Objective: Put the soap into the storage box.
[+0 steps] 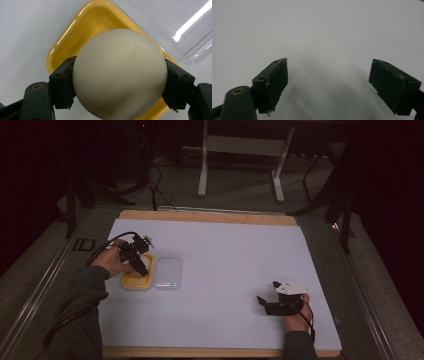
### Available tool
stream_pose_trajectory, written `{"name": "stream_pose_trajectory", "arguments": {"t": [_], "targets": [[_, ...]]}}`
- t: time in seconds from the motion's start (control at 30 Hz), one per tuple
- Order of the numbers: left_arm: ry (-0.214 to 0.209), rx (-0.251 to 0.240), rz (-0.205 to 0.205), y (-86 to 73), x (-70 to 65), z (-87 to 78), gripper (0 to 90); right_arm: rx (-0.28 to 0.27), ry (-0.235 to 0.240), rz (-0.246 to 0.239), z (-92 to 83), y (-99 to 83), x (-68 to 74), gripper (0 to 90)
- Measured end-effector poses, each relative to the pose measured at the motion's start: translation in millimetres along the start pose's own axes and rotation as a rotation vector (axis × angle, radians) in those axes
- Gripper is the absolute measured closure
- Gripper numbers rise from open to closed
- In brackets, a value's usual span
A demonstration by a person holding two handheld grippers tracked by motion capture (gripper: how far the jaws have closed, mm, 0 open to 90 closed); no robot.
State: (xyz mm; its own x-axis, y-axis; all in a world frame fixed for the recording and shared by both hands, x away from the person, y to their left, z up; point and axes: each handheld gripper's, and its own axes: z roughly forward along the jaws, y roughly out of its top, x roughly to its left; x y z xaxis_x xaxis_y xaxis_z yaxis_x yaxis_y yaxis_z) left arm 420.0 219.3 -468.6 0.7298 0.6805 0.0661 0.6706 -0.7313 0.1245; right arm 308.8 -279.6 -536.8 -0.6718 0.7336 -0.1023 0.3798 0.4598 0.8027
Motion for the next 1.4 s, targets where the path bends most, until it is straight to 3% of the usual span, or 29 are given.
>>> {"name": "stream_pose_trajectory", "arguments": {"t": [1.4], "targets": [[-0.008,0.009,-0.016,-4.6,1.3,11.9,25.5,0.002,0.001,-0.009,0.1,0.1,0.9,15.6]]}}
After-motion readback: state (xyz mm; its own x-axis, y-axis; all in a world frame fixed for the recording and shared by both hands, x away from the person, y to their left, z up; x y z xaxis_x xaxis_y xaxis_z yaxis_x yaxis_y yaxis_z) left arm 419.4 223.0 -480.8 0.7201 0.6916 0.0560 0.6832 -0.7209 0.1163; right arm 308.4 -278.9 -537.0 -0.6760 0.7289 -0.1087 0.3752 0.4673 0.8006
